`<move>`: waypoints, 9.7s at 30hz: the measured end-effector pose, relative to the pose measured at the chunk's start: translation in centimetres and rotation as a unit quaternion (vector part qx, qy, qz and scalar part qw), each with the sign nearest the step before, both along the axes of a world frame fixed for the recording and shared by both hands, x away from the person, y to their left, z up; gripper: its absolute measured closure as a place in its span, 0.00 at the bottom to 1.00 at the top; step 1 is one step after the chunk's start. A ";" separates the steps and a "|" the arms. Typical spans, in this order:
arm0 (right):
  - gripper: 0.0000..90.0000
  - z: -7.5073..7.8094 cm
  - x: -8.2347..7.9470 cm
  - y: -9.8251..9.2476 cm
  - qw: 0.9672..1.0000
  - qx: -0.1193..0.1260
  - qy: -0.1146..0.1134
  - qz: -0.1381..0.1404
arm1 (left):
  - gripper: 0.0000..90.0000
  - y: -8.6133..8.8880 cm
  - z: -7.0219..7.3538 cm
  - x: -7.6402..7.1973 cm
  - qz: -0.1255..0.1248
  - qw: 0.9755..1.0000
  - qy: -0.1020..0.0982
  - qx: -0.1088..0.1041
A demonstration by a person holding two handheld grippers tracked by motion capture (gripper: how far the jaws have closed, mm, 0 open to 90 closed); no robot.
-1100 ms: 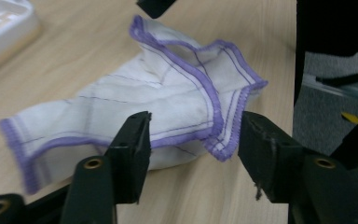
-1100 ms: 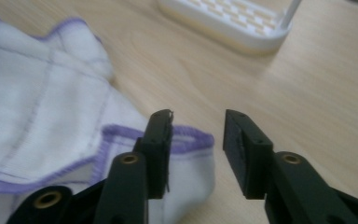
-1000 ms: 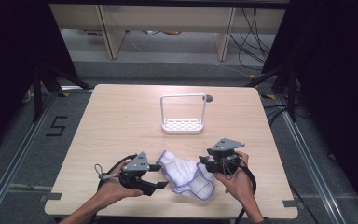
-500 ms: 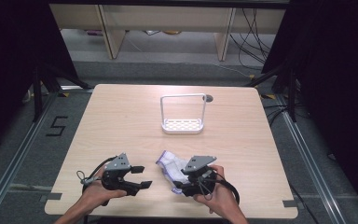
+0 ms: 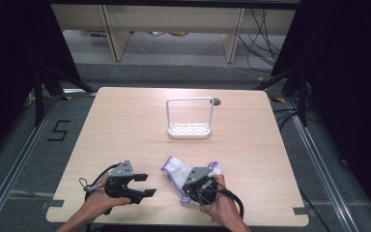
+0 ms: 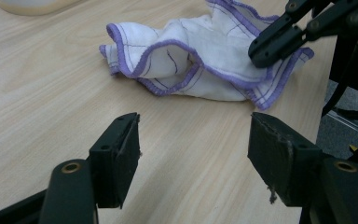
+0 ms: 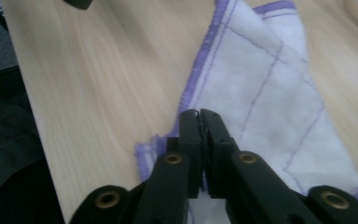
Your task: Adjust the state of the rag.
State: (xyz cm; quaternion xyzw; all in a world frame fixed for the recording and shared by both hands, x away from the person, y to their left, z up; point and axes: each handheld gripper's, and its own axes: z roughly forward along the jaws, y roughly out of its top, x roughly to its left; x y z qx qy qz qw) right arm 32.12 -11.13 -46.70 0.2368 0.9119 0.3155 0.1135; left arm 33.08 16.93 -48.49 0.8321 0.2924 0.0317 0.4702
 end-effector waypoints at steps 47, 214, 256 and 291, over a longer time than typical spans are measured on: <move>0.98 3.8 4.7 -5.5 0.988 0.097 -0.032 -0.114 | 0.37 -1.2 0.0 0.1 -0.007 1.000 -0.002 -0.001; 0.96 0.1 13.7 -14.3 0.964 0.095 -0.026 -0.246 | 0.96 -5.1 -0.7 14.2 0.078 0.993 -0.071 0.044; 0.96 4.7 11.4 -13.7 0.967 0.120 -0.059 -0.216 | 0.97 -2.9 4.5 10.6 0.038 0.995 -0.093 -0.014; 0.94 -0.7 -0.6 -15.6 0.981 0.092 -0.017 -0.170 | 0.96 -3.1 -1.3 -1.2 -0.094 0.993 -0.066 0.033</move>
